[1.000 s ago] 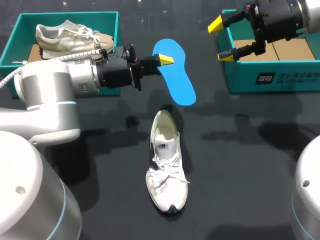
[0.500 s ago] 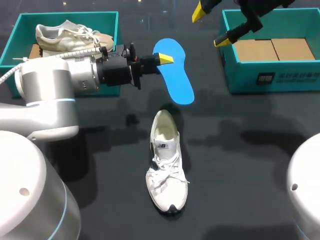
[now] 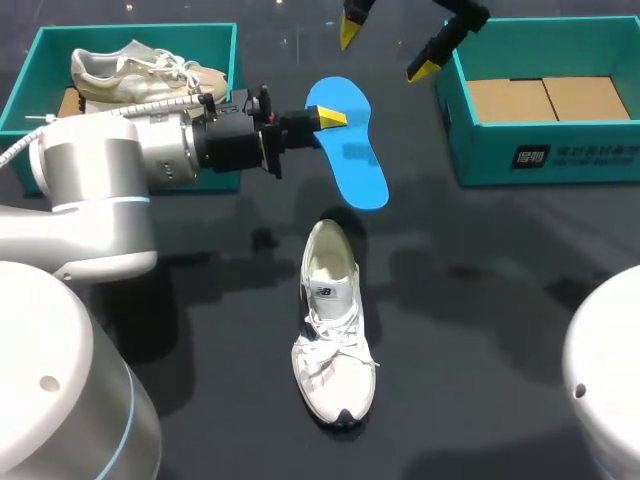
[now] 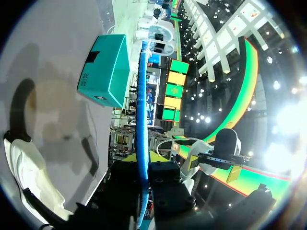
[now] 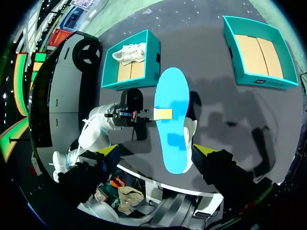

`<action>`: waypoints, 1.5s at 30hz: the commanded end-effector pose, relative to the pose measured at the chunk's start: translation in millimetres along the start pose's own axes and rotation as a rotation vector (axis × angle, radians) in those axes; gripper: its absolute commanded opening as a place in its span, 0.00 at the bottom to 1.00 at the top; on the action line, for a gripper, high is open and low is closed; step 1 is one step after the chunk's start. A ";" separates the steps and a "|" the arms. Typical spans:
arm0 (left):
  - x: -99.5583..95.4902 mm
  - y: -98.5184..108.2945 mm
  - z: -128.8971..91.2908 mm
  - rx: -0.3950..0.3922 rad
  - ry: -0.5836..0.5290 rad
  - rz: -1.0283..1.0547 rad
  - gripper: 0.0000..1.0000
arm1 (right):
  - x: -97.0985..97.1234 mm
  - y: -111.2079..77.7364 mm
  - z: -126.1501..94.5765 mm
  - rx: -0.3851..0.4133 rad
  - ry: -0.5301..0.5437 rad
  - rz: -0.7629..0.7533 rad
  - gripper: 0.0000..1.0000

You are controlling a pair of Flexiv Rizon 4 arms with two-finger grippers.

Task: Take the shoe out of the shoebox, open the shoe tongue, remove and reinsert the insole, then place the shoe into the shoebox

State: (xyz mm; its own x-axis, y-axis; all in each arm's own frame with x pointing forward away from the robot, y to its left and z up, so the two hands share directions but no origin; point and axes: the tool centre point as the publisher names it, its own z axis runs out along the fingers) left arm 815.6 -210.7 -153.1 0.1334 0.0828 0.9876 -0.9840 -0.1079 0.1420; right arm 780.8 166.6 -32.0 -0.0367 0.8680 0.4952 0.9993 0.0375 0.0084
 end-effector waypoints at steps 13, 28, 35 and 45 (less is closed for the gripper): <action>-0.2 0.4 -0.2 0.001 0.000 0.000 0.00 | 37.2 -3.8 28.5 0.039 -0.320 -0.035 1.00; -0.2 0.4 -0.2 0.001 0.000 0.000 0.00 | 30.9 -17.5 40.9 -0.047 -0.193 -0.052 1.00; -0.2 0.4 -0.2 0.001 0.000 0.000 0.00 | 2.1 -23.6 26.3 -0.069 -0.014 0.010 1.00; -0.2 0.4 -0.2 0.001 0.000 0.000 0.00 | -34.3 -33.6 14.1 -0.108 0.258 0.151 1.00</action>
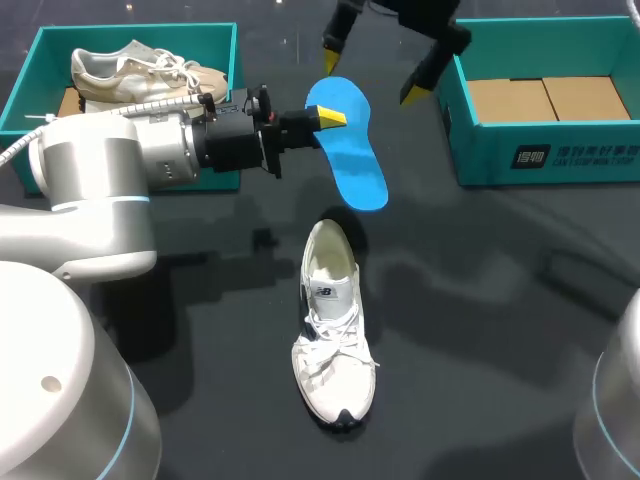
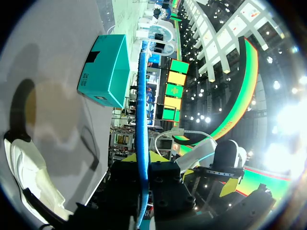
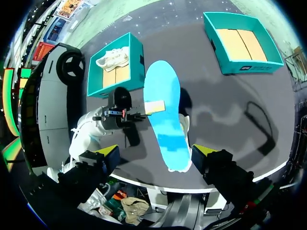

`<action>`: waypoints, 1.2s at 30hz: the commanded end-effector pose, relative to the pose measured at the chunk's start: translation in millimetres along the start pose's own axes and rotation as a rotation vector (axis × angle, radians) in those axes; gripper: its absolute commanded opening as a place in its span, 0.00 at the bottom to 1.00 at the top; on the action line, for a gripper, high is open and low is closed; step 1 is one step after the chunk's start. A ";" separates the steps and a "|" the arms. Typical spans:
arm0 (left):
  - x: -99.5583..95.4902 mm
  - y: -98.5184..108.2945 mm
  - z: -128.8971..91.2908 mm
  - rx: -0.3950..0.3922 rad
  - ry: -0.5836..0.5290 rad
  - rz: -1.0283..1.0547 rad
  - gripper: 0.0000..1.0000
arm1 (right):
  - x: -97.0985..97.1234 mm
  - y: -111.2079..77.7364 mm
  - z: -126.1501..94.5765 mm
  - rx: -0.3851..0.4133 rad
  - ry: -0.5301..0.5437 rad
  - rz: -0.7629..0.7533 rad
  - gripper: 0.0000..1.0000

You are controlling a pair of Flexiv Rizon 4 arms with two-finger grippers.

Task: Take the shoe out of the shoebox, open the shoe tongue, remove and reinsert the insole, then place the shoe into the shoebox

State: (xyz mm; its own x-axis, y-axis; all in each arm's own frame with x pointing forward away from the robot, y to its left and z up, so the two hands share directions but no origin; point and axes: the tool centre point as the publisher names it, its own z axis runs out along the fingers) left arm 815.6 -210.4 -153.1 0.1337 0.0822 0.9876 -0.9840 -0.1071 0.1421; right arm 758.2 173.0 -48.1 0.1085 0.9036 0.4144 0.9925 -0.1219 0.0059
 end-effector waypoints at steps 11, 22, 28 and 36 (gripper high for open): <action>-0.3 0.4 0.2 0.002 0.001 0.000 0.00 | -66.8 -10.9 13.0 -0.003 0.599 0.008 1.00; -0.3 0.4 0.2 0.002 0.001 0.000 0.00 | -79.4 -16.1 39.0 0.029 0.776 0.043 1.00; -0.3 0.4 0.2 0.002 0.001 0.000 0.00 | -82.6 -16.5 58.6 0.027 0.866 0.065 1.00; -0.3 0.4 0.2 0.002 0.001 0.000 0.00 | -87.2 -13.0 76.6 0.025 0.954 0.047 1.00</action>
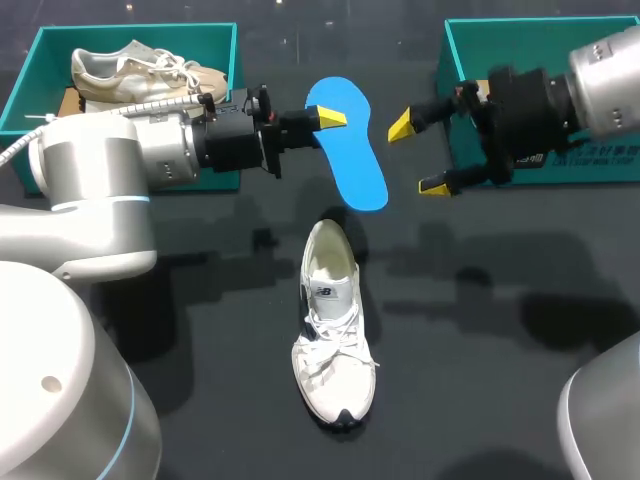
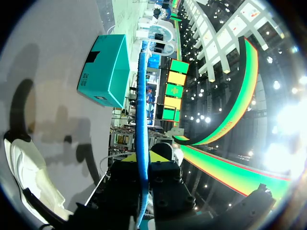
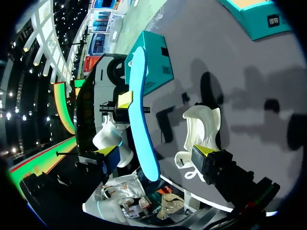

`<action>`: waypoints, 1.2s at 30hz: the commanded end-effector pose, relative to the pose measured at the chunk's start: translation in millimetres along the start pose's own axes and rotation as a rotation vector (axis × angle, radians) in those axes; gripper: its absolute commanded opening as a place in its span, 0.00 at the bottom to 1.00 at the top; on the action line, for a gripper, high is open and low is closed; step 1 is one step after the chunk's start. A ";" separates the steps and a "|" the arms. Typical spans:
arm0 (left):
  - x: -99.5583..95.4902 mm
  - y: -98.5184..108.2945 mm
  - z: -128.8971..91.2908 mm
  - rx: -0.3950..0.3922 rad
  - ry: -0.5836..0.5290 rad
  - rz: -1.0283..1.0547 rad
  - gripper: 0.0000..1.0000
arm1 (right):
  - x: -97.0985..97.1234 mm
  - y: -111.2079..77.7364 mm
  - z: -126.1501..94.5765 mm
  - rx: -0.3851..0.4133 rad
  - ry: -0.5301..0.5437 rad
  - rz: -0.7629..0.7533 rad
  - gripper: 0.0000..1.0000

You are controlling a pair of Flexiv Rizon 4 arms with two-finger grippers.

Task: Take the shoe out of the shoebox, open the shoe tongue, remove and reinsert the insole, then place the shoe into the shoebox

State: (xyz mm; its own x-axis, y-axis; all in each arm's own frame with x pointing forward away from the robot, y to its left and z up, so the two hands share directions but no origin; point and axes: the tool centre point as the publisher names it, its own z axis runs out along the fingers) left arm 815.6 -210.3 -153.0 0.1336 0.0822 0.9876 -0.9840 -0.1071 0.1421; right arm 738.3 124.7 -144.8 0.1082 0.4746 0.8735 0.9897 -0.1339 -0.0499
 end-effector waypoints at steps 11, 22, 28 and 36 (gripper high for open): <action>-3.4 -2.3 -1.9 0.010 0.047 0.075 0.00 | -5.0 9.3 8.3 0.011 0.333 -0.007 1.00; 16.8 -14.1 -9.0 -0.030 0.211 0.451 0.00 | -8.7 13.1 6.9 0.030 0.377 -0.012 1.00; 29.1 -16.9 -14.0 -0.117 0.300 0.785 0.00 | -11.1 14.8 4.8 0.044 0.411 -0.009 1.00; 29.1 -16.9 -14.0 -0.117 0.300 0.785 0.00 | -11.1 14.8 4.8 0.044 0.411 -0.009 1.00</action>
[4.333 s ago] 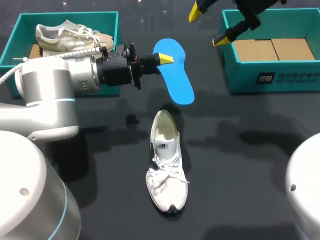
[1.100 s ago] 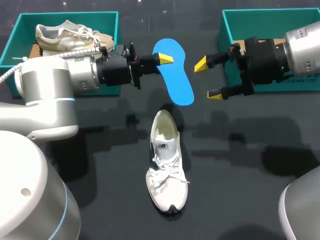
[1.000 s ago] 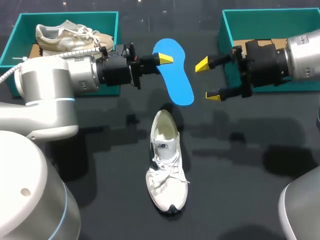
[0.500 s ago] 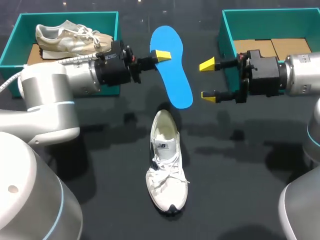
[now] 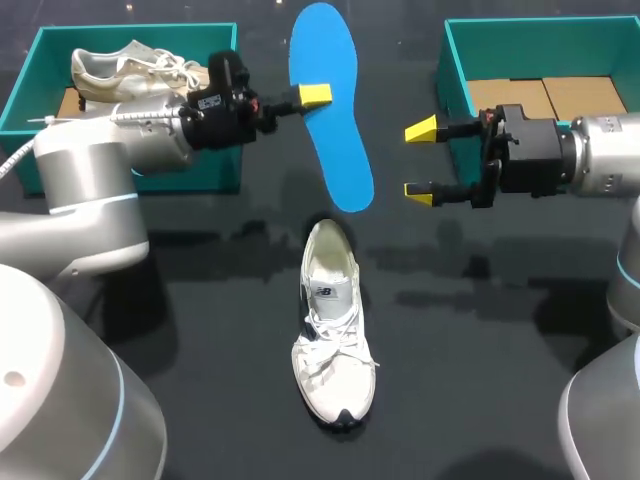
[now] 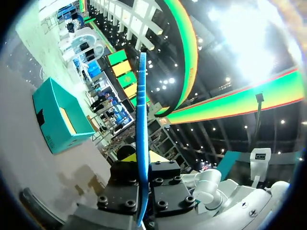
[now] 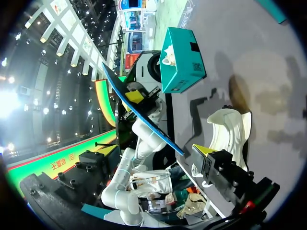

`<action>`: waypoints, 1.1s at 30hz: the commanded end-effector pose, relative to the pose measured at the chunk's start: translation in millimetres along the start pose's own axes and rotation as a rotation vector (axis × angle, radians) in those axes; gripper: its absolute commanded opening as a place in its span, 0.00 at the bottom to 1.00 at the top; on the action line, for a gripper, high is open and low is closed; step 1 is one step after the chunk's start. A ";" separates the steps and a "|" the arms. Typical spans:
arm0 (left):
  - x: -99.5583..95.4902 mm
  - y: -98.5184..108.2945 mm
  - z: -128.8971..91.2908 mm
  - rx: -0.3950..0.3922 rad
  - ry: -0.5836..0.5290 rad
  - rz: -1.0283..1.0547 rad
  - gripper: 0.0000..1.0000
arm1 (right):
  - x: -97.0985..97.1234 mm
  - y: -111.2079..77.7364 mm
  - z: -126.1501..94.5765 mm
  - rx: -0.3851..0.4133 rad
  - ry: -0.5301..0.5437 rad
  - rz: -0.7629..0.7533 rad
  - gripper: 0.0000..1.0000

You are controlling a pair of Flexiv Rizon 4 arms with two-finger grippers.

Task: Take the shoe out of the shoebox, open the shoe tongue, remove and reinsert the insole, then place the shoe into the shoebox

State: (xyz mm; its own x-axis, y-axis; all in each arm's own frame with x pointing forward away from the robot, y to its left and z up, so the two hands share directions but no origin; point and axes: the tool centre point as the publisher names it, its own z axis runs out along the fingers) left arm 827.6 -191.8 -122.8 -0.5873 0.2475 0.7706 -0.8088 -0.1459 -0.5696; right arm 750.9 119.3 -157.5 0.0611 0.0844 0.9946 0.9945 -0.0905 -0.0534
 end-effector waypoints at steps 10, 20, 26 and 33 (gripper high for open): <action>28.5 -5.5 -13.2 -0.137 0.094 0.744 0.00 | 0.2 1.0 2.4 0.000 -0.003 0.001 1.00; 31.0 -4.9 -16.9 -0.152 0.129 0.980 0.00 | 0.2 1.0 2.4 0.000 -0.003 0.001 1.00; 31.0 -4.9 -16.9 -0.152 0.129 0.980 0.00 | 0.2 1.0 2.4 0.000 -0.003 0.001 1.00; 43.6 3.0 -25.7 -0.231 0.168 1.279 0.00 | 0.2 1.0 2.4 0.000 -0.003 0.001 1.00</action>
State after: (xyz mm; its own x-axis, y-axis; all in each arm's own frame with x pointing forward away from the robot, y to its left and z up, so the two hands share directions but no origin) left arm 806.7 -165.6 -102.2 -0.9741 0.2111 -0.0807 0.0346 -0.2136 -0.9763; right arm 751.9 120.1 -157.0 0.0613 0.0854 0.9945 0.9945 -0.0898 -0.0536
